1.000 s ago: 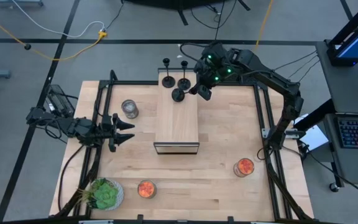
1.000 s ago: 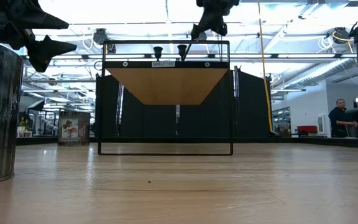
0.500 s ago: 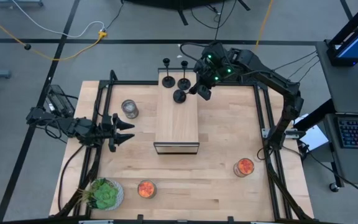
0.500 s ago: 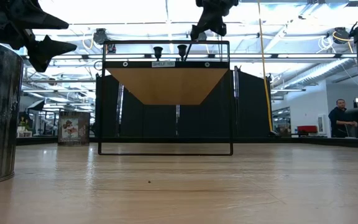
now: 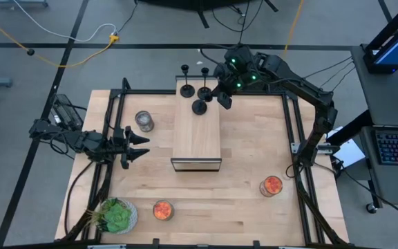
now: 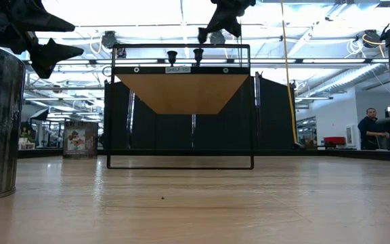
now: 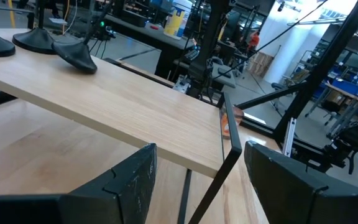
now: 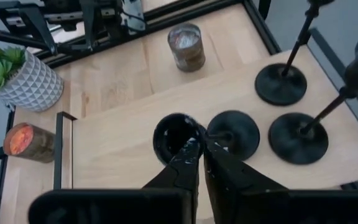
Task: Pick & Place candle stick holders
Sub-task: Put the black candle holder on the shelf, then put the right orange scented candle on the shelf
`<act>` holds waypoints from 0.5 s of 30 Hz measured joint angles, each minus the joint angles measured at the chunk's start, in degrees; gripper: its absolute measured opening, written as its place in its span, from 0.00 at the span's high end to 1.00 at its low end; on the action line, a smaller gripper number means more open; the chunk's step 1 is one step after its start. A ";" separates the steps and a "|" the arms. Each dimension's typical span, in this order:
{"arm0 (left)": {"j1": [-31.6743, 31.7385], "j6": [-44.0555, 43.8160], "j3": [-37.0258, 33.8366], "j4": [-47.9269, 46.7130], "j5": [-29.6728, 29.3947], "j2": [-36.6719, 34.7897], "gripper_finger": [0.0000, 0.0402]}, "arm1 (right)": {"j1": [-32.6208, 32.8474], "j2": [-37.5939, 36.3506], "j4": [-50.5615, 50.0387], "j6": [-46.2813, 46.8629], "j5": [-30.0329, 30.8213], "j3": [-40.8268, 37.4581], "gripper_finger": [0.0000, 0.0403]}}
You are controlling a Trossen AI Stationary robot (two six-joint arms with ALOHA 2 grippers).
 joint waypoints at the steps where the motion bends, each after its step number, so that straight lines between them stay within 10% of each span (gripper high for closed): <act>1: 0.00 0.00 0.00 0.01 0.00 0.00 0.38 | 0.00 0.00 0.32 -0.03 0.00 0.00 0.95; 15: 0.00 0.00 0.00 0.00 0.00 0.00 0.38 | 0.00 0.00 3.74 -1.05 0.00 0.00 0.95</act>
